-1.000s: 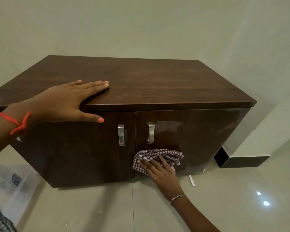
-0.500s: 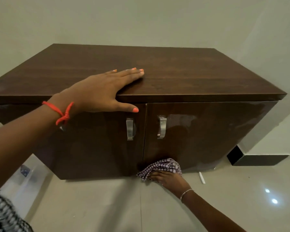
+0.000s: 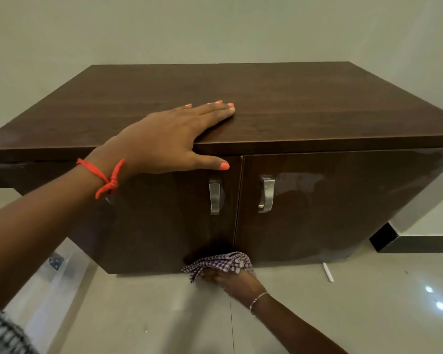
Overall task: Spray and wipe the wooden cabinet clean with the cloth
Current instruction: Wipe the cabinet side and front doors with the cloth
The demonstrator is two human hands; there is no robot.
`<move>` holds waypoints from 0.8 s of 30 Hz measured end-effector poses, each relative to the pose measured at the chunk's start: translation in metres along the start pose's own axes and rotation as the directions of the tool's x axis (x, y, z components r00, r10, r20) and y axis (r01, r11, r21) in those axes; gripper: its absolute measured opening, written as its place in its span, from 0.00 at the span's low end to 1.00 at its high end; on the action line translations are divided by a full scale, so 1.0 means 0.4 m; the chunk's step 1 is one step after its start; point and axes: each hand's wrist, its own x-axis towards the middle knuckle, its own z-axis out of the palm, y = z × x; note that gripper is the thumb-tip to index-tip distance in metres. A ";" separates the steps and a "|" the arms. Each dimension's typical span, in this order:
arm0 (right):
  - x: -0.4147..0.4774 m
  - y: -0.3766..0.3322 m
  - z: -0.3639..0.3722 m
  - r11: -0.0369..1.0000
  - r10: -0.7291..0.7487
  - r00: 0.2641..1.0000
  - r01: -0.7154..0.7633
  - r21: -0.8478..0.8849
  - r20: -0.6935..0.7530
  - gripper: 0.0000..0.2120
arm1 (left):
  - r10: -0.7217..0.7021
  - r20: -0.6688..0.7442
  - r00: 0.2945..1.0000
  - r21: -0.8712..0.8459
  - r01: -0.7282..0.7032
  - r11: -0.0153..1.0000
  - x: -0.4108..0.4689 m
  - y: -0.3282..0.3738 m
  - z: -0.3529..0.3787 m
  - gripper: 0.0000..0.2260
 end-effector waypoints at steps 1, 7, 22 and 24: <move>-0.018 0.016 0.009 0.998 -0.025 0.999 0.023 0.065 0.022 0.24 | 0.004 -0.001 1.000 0.000 -0.004 1.000 0.000 0.002 -0.001 0.39; -0.258 0.166 0.021 0.935 0.322 0.940 -0.335 0.121 0.112 0.27 | -0.028 0.035 0.999 0.001 0.028 1.000 -0.002 0.012 -0.008 0.40; -0.301 0.312 -0.311 0.803 0.534 0.581 -0.577 0.152 -0.614 0.35 | -0.077 0.097 0.992 0.008 0.077 0.997 -0.004 0.012 -0.012 0.40; -0.316 0.324 -0.290 0.823 0.461 0.633 -0.567 0.033 -0.622 0.33 | -0.087 0.104 0.991 0.008 0.087 0.996 -0.002 0.009 -0.012 0.40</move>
